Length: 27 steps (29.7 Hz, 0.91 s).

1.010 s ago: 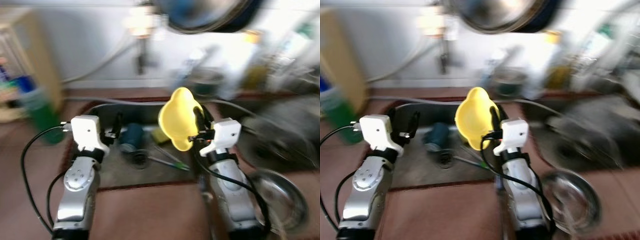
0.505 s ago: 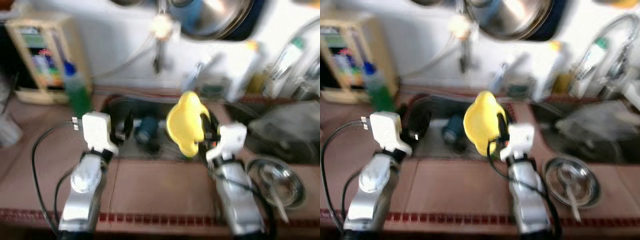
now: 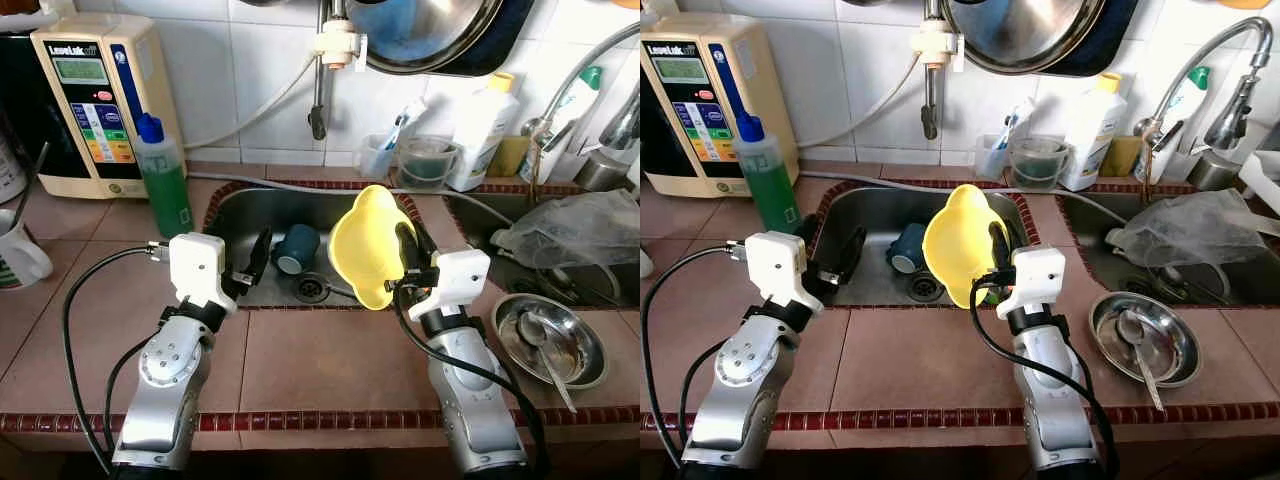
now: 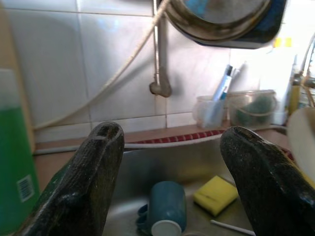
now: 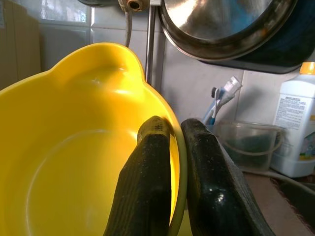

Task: Kitchen organization

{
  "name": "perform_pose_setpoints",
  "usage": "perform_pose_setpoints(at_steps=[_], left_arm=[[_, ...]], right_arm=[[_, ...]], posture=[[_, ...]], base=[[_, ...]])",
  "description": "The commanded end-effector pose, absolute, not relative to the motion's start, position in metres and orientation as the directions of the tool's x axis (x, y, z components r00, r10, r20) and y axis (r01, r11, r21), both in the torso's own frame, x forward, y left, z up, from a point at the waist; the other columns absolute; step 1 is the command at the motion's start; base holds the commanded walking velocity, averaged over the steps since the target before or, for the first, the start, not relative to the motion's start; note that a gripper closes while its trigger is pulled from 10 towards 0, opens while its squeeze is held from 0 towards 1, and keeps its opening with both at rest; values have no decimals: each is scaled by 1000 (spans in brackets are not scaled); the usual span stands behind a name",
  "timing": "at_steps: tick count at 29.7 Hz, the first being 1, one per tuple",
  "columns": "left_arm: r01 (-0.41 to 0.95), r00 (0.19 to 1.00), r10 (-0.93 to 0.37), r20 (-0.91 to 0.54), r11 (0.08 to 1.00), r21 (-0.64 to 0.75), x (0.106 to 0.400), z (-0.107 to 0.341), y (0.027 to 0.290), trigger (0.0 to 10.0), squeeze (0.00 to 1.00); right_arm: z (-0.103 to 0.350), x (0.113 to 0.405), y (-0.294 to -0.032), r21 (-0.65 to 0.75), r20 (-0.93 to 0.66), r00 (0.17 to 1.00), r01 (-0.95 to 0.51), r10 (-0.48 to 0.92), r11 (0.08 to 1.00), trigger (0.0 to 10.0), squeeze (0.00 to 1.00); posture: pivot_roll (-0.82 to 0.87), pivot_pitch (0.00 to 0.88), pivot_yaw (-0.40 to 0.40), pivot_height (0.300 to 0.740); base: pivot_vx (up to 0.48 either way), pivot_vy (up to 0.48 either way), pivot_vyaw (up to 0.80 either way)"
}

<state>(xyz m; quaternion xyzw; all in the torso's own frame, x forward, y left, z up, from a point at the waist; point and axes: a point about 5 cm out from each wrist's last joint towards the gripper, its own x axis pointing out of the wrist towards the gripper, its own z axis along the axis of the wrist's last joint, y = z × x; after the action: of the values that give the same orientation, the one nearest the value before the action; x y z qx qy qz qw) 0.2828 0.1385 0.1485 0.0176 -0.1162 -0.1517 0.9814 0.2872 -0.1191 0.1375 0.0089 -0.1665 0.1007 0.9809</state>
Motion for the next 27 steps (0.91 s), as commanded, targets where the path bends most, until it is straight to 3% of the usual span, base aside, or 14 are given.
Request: perform_pose_setpoints(at_steps=[1, 12, 27], left_arm=[[333, 908, -346, 236, 938, 91, 281, 154, 132, 10000, 0], [502, 829, -518, 210, 855, 129, 255, 151, 108, 10000, 0], [627, 740, -648, 181, 761, 164, 223, 159, 93, 10000, 0]], right_arm=[[141, 287, -123, -5, 337, 924, -189, 180, 982, 10000, 0], [138, 293, -136, -5, 312, 936, -169, 162, 986, 10000, 0], [144, 304, -139, 25, 263, 948, -190, 177, 981, 10000, 0]], posture=[[-28, 20, -22, 740], [-26, 37, -14, 740], [-10, 86, -7, 740]], base=[[0, 0, 0], [0, 0, 0], [0, 0, 0]])
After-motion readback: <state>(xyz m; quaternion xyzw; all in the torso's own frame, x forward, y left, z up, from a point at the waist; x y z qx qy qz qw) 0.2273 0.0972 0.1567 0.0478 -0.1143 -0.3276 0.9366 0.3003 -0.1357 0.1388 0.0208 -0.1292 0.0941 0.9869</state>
